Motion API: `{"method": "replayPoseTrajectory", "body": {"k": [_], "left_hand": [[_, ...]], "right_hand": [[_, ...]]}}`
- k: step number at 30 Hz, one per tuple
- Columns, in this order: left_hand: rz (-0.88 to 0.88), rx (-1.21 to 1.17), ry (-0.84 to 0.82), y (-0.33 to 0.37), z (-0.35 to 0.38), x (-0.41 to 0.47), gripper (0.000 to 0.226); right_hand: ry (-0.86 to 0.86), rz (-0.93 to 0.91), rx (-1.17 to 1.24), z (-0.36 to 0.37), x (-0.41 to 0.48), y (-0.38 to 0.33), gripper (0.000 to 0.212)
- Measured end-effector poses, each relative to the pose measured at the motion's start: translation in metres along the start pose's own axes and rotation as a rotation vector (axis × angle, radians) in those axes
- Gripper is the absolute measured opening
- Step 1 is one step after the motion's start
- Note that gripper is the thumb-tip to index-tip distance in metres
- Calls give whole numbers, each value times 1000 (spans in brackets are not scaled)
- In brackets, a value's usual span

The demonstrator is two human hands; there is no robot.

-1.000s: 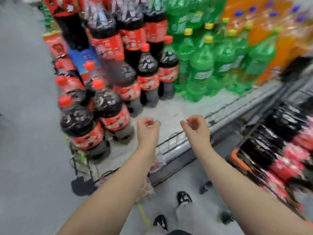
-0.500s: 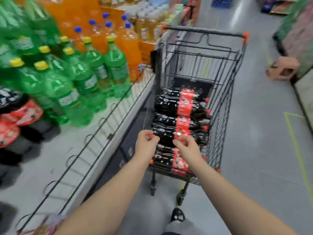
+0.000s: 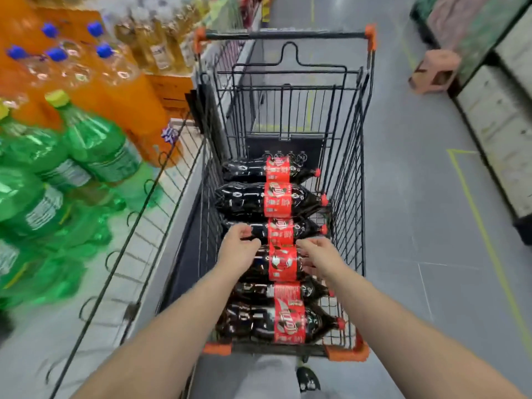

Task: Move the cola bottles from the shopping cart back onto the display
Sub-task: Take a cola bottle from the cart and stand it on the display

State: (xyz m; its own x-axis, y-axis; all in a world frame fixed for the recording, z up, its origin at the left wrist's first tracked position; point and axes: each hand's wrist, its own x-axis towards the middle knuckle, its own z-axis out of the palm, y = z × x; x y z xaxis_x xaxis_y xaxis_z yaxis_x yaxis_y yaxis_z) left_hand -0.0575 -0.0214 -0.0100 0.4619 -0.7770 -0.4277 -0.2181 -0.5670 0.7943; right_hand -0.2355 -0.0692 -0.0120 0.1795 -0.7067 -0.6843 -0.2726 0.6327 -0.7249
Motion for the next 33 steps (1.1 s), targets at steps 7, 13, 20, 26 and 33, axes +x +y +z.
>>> {"method": "replayPoseTrajectory", "body": {"k": [7,13,20,26,33], "left_hand": [[236,454,-181,31,-13,144,61],[294,1025,-439,47,6,218,106],[337,1216,-351,51,20,226,106],[327,1241,-452,43,22,243,121],[464,1061,-275,40,13,208,93]], "right_hand": [[111,252,424,29,99,-56,46],[205,445,634,42,150,-74,39],[152,531,689,44,182,-82,47],[347,437,729,55,201,-61,112],[495,201,707,66,146,-61,100]]}}
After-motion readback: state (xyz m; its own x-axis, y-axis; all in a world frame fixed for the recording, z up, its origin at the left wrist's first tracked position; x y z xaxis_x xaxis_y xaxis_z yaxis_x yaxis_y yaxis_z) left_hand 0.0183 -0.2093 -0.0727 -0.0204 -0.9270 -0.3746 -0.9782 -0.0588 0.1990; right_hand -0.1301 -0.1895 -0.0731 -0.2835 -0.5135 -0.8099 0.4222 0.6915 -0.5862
